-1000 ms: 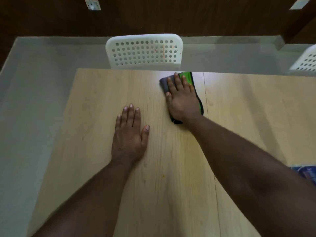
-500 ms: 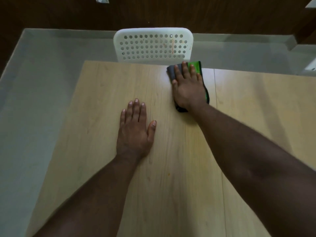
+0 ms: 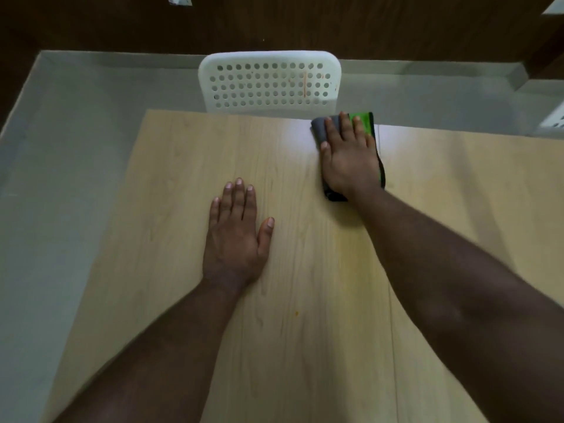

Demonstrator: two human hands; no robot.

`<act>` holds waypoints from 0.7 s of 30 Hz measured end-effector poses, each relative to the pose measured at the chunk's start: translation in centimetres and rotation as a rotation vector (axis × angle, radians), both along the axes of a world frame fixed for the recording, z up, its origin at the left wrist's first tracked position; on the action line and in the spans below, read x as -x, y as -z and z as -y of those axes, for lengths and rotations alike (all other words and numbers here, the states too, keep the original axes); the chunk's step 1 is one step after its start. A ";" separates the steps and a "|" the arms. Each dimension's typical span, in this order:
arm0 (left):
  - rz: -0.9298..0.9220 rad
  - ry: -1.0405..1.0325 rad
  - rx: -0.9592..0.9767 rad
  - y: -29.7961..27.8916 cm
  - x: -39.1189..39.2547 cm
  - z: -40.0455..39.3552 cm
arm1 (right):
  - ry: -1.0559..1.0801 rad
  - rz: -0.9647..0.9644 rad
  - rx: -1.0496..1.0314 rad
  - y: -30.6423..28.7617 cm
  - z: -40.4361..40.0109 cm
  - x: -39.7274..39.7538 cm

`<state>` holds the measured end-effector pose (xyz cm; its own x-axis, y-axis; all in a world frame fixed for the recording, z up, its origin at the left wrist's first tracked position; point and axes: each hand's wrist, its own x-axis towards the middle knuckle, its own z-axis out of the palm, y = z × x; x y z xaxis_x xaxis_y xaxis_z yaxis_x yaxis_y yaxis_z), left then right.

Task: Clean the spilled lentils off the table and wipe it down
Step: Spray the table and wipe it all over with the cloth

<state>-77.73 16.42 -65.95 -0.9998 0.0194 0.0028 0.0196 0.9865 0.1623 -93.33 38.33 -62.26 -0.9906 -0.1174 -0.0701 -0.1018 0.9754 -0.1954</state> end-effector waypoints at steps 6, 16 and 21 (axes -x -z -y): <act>-0.010 -0.002 -0.003 0.2 0.1 0.2 | -0.171 0.004 0.002 0.2 5.2 -0.8; 0.022 0.000 -0.011 -0.2 0.1 0.3 | -0.323 0.027 0.013 0.2 -1.2 -6.9; -0.006 -0.003 -0.067 0.0 -0.1 0.3 | -0.245 -0.002 -0.008 0.6 3.2 -4.3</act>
